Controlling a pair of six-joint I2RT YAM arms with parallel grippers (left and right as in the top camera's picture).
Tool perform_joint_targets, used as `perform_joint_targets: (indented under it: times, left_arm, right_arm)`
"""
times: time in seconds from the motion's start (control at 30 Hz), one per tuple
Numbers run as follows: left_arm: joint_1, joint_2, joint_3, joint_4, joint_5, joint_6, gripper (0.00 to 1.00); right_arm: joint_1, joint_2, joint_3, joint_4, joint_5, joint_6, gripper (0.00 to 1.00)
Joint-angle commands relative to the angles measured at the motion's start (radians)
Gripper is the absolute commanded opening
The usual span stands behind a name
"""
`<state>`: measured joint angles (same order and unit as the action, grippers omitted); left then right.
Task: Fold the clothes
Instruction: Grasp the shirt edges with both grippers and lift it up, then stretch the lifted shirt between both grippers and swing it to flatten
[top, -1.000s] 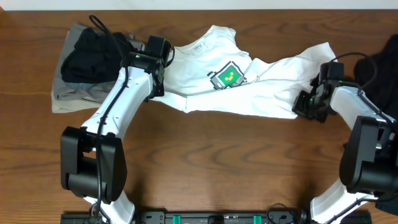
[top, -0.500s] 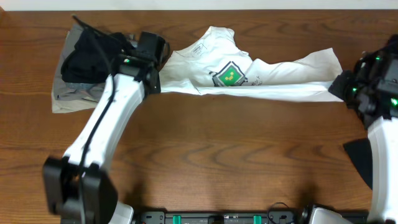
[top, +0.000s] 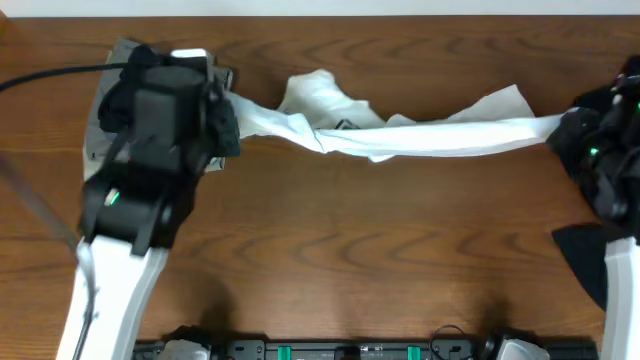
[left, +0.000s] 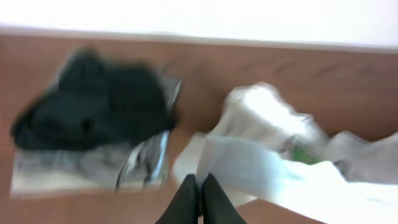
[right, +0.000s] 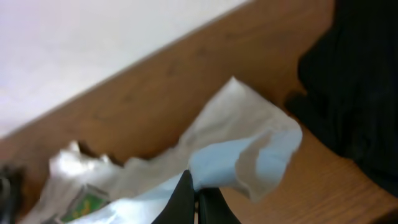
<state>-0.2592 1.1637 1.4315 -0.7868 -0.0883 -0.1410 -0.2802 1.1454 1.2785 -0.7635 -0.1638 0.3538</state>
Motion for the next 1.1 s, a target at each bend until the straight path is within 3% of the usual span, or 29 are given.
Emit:
perform_joint_targets:
  times: [0.0, 0.23, 0.47, 0.8, 1.07]
  left_arm:
    - [0.0, -0.119, 0.023, 0.037, 0.105, 0.098, 0.06]
    - [0.0, -0.262, 0.154, 0.048, 0.162, 0.185, 0.06]
    - [0.0, -0.287, 0.285, 0.051, 0.171, 0.261, 0.06]
    - [0.0, -0.249, 0.314, 0.047, 0.171, 0.261, 0.06]
    - [0.0, -0.087, 0.315, 0.029, 0.171, 0.261, 0.06]
  right_arm:
    - [-0.024, -0.044, 0.147, -0.037, 0.004, 0.034, 0.01]
    - [-0.072, -0.044, 0.439, -0.158, 0.039, 0.034, 0.01]
    - [-0.088, -0.044, 0.617, -0.241, 0.14, 0.031, 0.01]
    - [-0.087, -0.009, 0.655, -0.264, 0.146, 0.031, 0.01]
    - [-0.086, 0.121, 0.655, -0.269, -0.039, -0.041, 0.01]
